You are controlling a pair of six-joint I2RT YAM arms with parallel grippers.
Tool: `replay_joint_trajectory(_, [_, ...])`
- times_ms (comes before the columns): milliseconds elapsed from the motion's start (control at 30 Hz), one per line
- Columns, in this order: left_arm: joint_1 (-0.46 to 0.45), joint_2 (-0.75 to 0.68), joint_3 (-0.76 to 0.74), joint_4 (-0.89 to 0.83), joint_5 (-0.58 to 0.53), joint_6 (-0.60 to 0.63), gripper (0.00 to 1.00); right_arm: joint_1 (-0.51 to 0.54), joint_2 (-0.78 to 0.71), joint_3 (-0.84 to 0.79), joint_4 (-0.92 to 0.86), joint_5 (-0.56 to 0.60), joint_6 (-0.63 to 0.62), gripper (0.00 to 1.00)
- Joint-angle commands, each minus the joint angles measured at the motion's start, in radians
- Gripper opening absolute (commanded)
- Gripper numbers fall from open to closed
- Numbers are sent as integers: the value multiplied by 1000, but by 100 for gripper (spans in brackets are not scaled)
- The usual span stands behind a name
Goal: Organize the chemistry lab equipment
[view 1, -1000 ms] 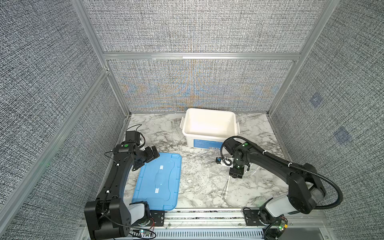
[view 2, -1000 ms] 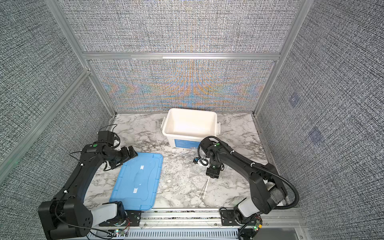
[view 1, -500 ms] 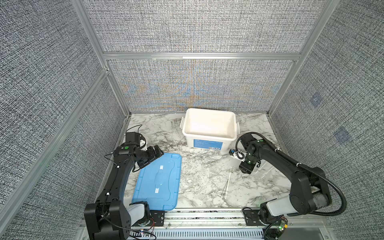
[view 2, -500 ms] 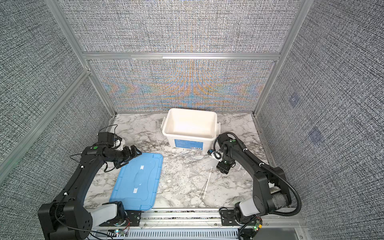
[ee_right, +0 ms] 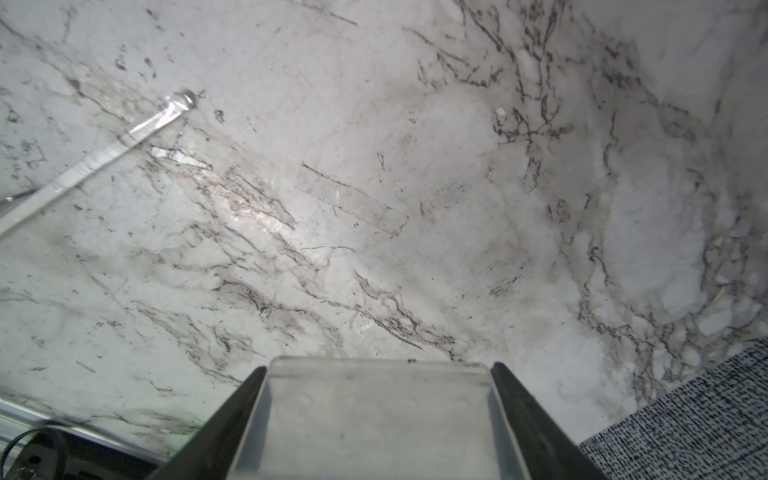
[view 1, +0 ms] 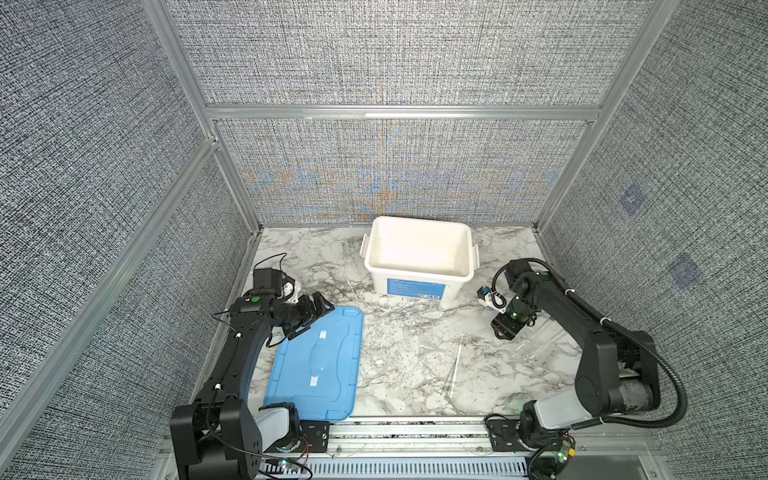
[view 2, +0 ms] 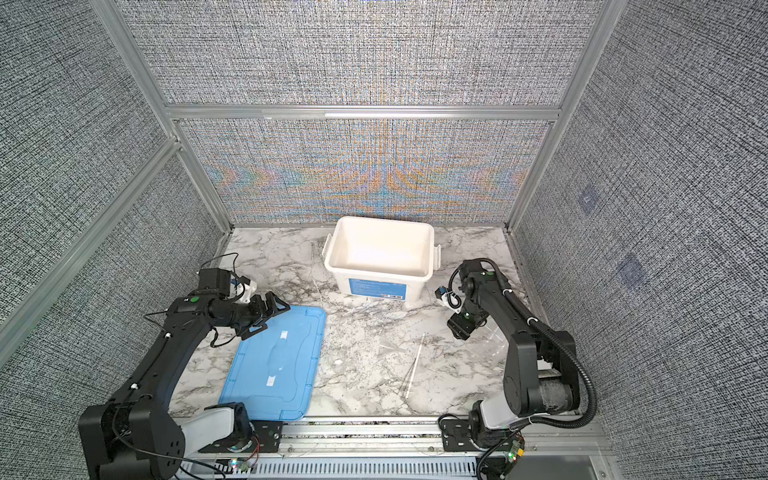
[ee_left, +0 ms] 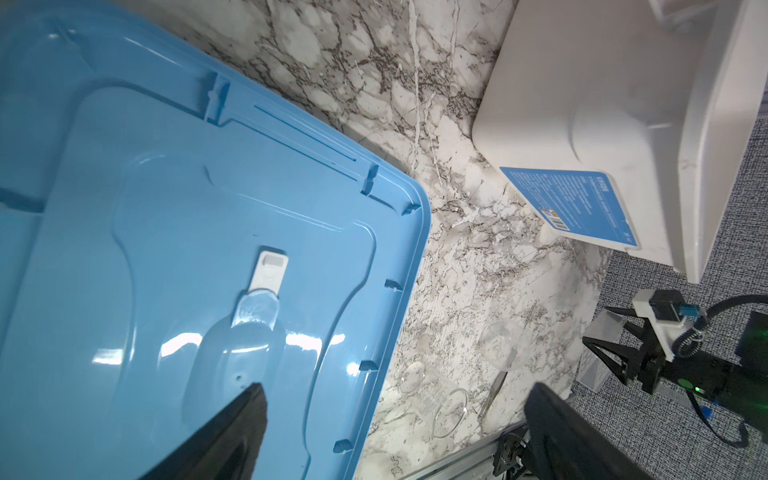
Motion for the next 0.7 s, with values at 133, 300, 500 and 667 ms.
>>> replay_joint_trajectory(133, [-1, 25, 8, -3, 25, 1, 98, -81, 99, 82, -32, -3, -24, 66])
replay_joint_trajectory(300, [-5, 43, 8, -3, 37, 1, 98, -120, 164, 123, -23, 25, -29, 66])
replay_joint_trajectory(500, [-9, 60, 0, 4, 66, 3, 97, -188, 189, 164, 13, 39, -30, 65])
replay_joint_trajectory(667, [-10, 67, 8, 6, 64, 5, 97, -216, 192, 111, 98, 62, -8, 65])
